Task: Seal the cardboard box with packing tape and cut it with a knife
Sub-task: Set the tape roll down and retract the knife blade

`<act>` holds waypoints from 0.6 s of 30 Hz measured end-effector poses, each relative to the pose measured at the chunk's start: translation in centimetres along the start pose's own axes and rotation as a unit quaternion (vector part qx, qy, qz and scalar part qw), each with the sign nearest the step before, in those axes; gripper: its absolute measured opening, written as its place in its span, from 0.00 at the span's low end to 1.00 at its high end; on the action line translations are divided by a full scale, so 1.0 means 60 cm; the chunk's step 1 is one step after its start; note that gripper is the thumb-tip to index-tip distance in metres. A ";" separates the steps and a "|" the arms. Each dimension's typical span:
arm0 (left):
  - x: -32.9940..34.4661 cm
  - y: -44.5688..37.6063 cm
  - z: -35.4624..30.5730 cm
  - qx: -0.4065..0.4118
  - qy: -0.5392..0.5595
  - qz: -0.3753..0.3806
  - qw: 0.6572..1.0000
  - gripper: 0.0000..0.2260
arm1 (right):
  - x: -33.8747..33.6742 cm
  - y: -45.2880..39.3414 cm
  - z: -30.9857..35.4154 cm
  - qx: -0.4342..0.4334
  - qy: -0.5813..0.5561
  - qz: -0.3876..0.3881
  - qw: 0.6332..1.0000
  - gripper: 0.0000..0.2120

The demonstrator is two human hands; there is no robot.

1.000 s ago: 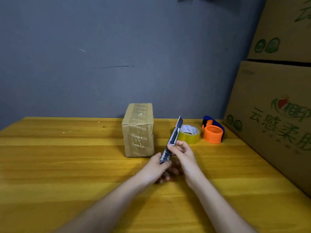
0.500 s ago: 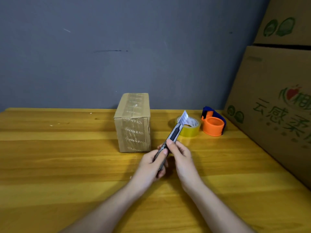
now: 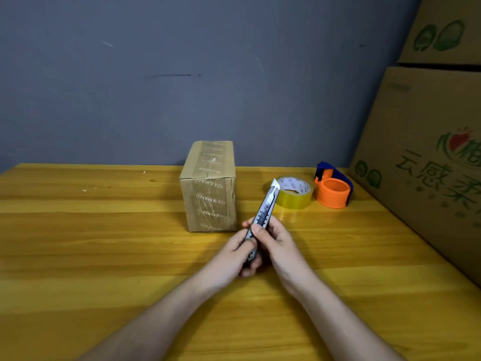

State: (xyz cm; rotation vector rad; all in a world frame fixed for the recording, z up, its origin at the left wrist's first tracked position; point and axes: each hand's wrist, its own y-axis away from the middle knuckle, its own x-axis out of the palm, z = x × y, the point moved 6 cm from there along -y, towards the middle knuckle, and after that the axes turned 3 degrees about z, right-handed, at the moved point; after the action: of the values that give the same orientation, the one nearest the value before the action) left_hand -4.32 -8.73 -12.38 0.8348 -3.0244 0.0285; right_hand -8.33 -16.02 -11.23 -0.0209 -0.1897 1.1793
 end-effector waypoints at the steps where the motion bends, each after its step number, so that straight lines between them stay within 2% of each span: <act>1: 0.000 0.000 0.000 -0.008 -0.003 0.016 1.000 0.10 | 0.001 0.000 -0.001 0.004 0.000 0.010 1.000 0.04; 5: -0.002 0.002 0.001 -0.029 0.042 0.071 0.996 0.09 | 0.012 -0.002 -0.012 0.025 -0.020 0.069 0.997 0.06; 8: -0.003 0.004 0.004 -0.041 0.084 0.104 0.990 0.09 | 0.015 -0.002 -0.011 0.035 -0.038 0.098 0.994 0.12; 13: -0.009 0.003 0.004 -0.047 0.094 0.104 0.989 0.13 | 0.009 -0.008 -0.008 0.016 -0.009 0.108 0.994 0.18; 18: -0.010 -0.002 0.006 -0.049 0.147 0.105 0.982 0.14 | -0.004 -0.015 -0.018 0.008 -0.022 0.084 0.996 0.16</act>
State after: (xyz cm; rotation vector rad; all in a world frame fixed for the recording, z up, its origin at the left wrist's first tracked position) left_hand -3.75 -8.52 -12.77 0.4549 -2.7919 0.0044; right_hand -7.43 -16.46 -12.24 0.0032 -0.2208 1.3487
